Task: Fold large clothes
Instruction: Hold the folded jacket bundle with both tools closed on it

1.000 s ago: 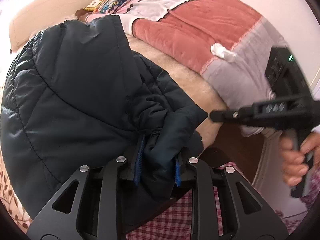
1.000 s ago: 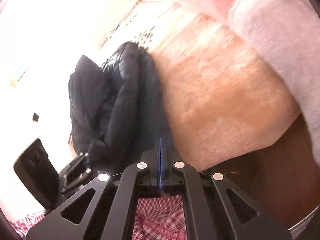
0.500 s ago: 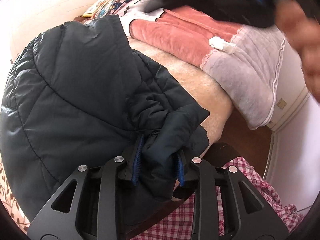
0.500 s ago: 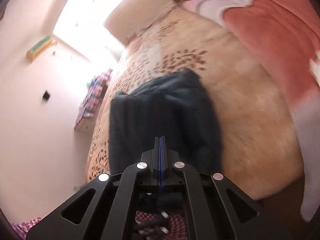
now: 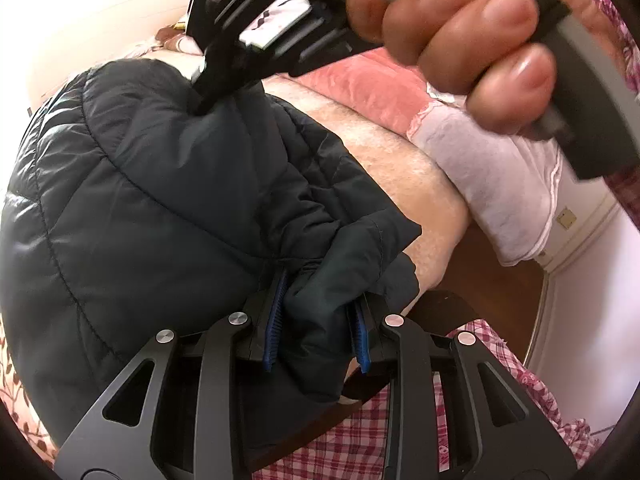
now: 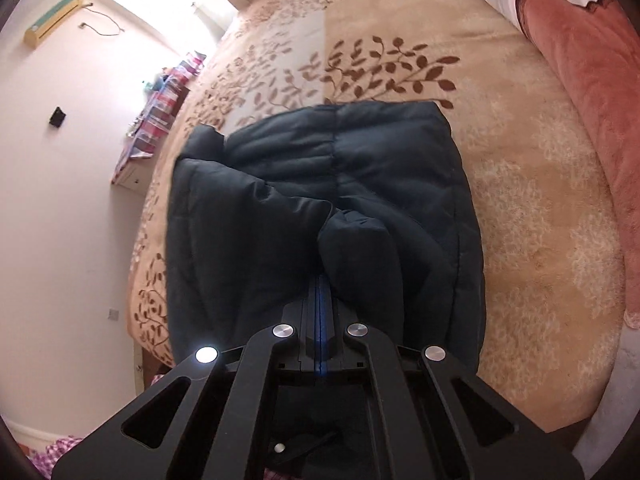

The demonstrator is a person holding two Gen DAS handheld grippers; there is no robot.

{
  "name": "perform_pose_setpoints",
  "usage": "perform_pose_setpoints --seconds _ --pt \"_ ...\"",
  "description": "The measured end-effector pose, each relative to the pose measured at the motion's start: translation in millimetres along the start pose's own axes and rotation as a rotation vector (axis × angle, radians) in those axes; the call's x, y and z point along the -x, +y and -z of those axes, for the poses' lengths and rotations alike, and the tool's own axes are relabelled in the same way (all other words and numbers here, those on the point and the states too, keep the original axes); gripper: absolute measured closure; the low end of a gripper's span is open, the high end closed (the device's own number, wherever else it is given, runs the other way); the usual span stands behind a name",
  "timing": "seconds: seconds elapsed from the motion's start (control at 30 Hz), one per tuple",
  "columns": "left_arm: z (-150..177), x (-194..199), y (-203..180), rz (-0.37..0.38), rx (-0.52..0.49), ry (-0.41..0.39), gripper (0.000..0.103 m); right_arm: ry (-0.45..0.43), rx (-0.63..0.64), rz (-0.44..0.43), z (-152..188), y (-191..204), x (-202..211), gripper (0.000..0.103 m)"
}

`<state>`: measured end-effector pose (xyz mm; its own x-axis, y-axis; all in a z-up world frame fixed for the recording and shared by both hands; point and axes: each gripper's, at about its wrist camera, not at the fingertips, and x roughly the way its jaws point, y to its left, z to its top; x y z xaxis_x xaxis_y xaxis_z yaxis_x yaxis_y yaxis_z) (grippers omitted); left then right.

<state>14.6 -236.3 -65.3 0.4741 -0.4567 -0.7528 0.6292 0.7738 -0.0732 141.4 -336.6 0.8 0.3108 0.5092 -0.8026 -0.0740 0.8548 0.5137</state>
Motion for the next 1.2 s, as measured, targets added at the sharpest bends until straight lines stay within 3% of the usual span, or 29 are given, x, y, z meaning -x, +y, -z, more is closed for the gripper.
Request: perform_pose_setpoints --seconds 0.23,0.7,1.2 --pt "0 -2 0 0.002 0.006 0.005 0.074 0.03 0.019 0.048 3 -7 -21 0.103" --pt "-3 -3 6 0.024 0.056 0.014 0.074 0.058 0.02 0.049 -2 -15 -36 0.103" --pt "7 9 21 0.06 0.136 -0.033 0.074 -0.012 -0.005 0.072 7 -2 -20 0.103"
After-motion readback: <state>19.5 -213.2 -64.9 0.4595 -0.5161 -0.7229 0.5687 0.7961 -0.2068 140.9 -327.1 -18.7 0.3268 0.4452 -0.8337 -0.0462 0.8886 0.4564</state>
